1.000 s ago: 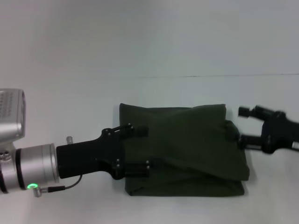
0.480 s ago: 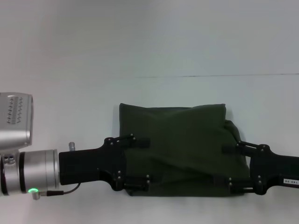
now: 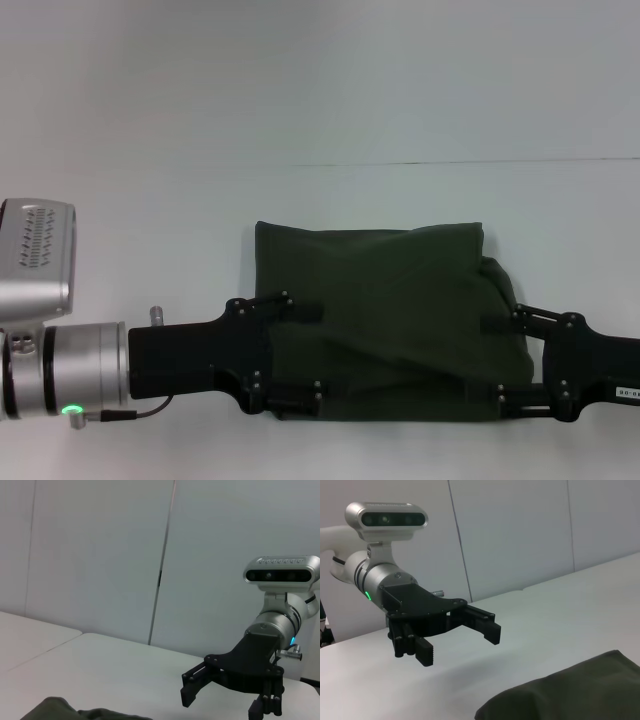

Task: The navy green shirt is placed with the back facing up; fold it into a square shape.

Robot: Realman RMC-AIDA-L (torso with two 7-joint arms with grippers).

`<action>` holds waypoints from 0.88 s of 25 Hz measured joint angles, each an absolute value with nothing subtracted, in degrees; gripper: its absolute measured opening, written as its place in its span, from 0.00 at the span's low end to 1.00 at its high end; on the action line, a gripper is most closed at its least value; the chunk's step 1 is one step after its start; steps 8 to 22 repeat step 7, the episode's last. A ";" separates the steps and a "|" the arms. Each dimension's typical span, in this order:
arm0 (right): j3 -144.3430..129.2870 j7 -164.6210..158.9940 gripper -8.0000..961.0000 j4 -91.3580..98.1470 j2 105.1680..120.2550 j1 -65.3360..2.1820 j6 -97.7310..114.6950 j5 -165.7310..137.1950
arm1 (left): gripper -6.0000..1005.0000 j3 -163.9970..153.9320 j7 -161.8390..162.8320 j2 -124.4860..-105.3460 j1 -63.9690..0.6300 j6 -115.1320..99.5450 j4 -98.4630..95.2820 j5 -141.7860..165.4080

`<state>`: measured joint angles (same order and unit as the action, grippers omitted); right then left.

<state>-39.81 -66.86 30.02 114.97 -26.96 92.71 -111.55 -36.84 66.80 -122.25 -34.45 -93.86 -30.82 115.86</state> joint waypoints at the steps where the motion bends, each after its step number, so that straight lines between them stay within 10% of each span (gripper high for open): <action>1: -39.80 -66.86 0.98 30.02 115.00 -26.87 92.73 -111.55 | 0.94 -36.88 66.79 -122.25 -34.46 -93.86 -30.82 115.92; 22: -39.69 -66.83 0.98 30.10 115.19 -26.49 92.73 -111.55 | 0.95 -36.94 66.77 -122.26 -34.56 -93.86 -30.85 116.64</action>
